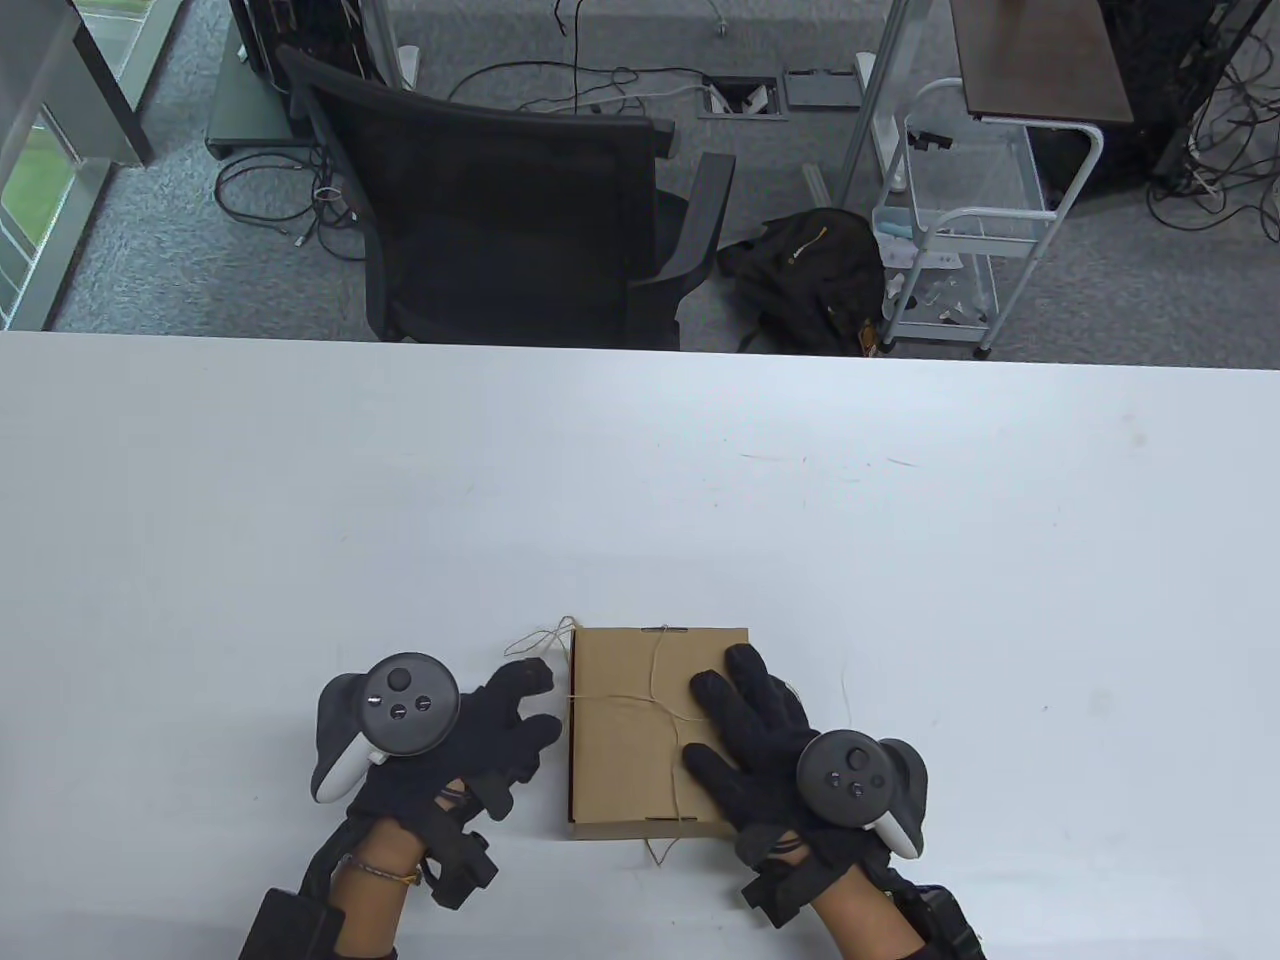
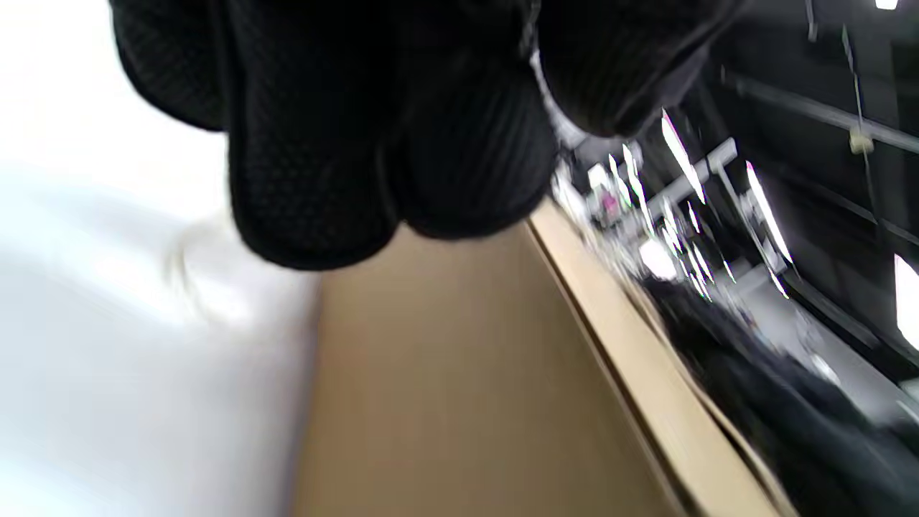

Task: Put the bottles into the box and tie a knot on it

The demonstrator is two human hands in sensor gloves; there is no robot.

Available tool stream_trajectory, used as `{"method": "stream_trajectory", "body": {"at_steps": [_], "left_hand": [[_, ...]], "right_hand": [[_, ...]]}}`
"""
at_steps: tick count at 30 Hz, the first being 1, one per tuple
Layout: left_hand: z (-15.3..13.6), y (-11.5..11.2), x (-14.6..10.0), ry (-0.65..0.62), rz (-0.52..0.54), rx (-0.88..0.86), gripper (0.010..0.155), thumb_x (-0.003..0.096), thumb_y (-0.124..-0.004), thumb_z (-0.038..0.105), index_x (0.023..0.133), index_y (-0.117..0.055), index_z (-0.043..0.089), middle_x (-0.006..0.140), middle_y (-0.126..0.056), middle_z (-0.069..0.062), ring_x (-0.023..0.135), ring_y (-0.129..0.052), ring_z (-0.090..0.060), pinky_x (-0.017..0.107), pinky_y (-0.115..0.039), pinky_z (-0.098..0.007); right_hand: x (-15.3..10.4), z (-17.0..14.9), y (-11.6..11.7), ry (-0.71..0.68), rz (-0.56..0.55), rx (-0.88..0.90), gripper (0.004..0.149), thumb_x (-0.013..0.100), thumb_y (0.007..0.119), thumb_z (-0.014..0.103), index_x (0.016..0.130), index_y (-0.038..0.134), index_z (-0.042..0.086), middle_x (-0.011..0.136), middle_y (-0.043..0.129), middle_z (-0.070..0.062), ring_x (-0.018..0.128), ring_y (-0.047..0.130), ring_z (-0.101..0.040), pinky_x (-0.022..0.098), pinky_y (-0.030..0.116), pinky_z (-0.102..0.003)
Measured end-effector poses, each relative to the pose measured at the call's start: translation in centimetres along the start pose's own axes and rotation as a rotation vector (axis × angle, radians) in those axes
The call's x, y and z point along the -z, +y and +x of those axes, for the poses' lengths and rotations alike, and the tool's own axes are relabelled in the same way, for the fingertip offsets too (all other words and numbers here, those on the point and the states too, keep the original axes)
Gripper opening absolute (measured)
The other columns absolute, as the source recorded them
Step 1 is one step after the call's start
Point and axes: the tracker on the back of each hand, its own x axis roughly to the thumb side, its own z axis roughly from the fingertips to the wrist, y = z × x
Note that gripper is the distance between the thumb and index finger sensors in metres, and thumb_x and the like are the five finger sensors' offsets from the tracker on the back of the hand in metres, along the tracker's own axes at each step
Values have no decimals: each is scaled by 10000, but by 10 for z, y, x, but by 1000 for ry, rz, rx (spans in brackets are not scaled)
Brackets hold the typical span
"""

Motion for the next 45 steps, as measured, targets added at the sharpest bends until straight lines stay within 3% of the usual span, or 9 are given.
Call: {"method": "stream_trajectory", "body": {"at_steps": [5, 7, 10, 14, 17, 22, 31, 35, 45], "left_hand": [[-12, 13, 1, 100, 332, 25, 547, 494, -850, 526, 919, -839, 181, 593, -1016, 33, 491, -1055, -273, 593, -809, -616], [-19, 6, 7, 85, 267, -30, 694, 512, -805, 546, 1095, -613, 223, 1056, -713, -153, 827, -896, -406, 649, -689, -712], [-27, -10, 19, 58, 138, -247, 915, 528, -792, 553, 1213, -225, 340, 1246, -344, -356, 1070, -501, -651, 687, -514, -787], [-25, -27, 29, 93, 83, -257, 892, 534, -807, 523, 1209, -257, 332, 1197, -676, -228, 1079, -630, -562, 681, -457, -808], [-21, -26, 29, 104, 199, -269, 713, 521, -852, 358, 1154, -539, 262, 854, -990, -35, 866, -954, -391, 676, -516, -790], [-20, -3, 16, 101, 255, -75, 449, 534, -806, 315, 974, -863, 252, 799, -968, -71, 788, -954, -415, 662, -562, -788], [-16, 4, -1, 279, -407, 120, 631, 573, -737, 576, 1028, -868, 159, 962, -963, -239, 856, -912, -562, 678, -589, -741], [-21, 21, -7, 356, -36, 168, 631, 539, -793, 563, 1023, -893, 170, 1146, -716, -389, 941, -657, -738, 654, -478, -818], [-13, -17, 6, 133, -40, 12, 923, 498, -843, 571, 1218, -446, 152, 1268, -376, -331, 1065, -433, -681, 690, -437, -791]], "right_hand": [[0, 0, 0, -4, 3, -7, 672, 521, 744, 490, 1093, 553, 192, 1173, 284, -111, 928, 453, -607, 641, 464, -716], [0, 0, 0, -5, 2, 0, 672, 520, 748, 488, 1091, 554, 192, 1172, 282, -113, 927, 460, -606, 640, 470, -715], [0, 0, 0, -11, 1, -4, 672, 521, 745, 489, 1091, 552, 191, 1172, 279, -116, 927, 460, -604, 639, 472, -715], [0, 0, 1, -12, 1, -3, 673, 522, 743, 488, 1092, 549, 189, 1171, 276, -120, 927, 458, -605, 639, 471, -716], [0, 0, 0, -9, 2, -1, 672, 522, 744, 489, 1093, 551, 192, 1172, 278, -114, 925, 458, -607, 639, 471, -715], [0, 1, 0, -8, 1, -19, 671, 522, 743, 491, 1092, 557, 192, 1173, 290, -116, 924, 459, -610, 638, 473, -716], [-1, 0, 1, -1, -63, 16, 577, 527, 732, 399, 1057, 643, 190, 1165, 361, -128, 910, 521, -598, 625, 519, -709], [-2, 0, 0, -4, -96, 12, 570, 524, 743, 395, 1048, 666, 186, 1162, 399, -133, 905, 545, -594, 620, 537, -705], [0, -1, 0, -12, -153, 59, 566, 507, 778, 371, 1022, 695, 151, 1147, 424, -162, 916, 497, -595, 622, 530, -709]]}}
